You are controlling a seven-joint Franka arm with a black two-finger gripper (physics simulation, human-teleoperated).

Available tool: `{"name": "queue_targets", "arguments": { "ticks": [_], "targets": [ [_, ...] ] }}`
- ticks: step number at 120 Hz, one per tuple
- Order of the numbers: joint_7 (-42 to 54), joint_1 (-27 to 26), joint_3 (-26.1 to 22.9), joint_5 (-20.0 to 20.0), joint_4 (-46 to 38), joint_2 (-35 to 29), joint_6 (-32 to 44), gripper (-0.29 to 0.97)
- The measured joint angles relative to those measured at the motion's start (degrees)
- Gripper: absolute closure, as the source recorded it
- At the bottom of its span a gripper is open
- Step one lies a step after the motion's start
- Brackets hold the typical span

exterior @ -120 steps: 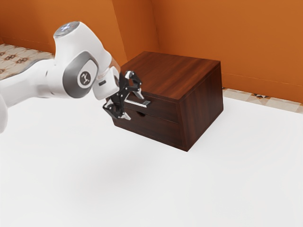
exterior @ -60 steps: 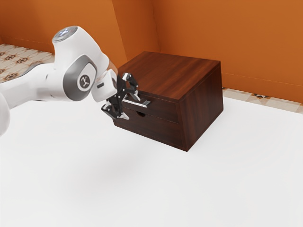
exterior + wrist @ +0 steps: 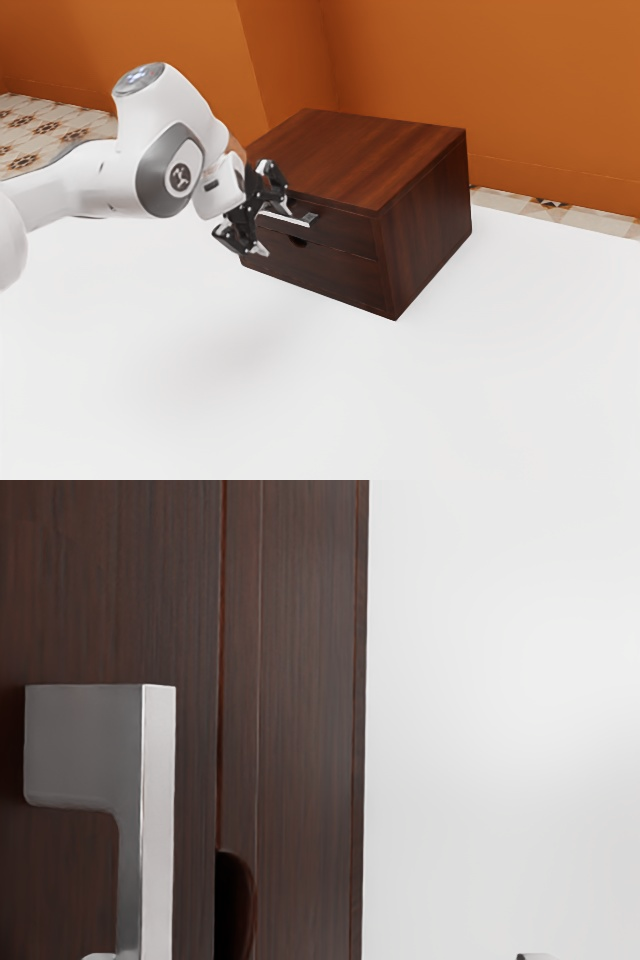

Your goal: Pull the drawer handle with one arm to open the drawer

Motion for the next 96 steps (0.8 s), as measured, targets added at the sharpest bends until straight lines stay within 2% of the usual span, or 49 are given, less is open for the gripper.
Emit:
{"name": "queue_targets", "arguments": {
  "ticks": [38, 96],
  "targets": [
    [-0.2, -0.3, 0.0, 0.0, 0.0, 0.0, -0.2, 0.23],
    [-0.7, -0.5, 0.0, 0.0, 0.0, -0.6, -1.1, 0.53]
  ]
}}
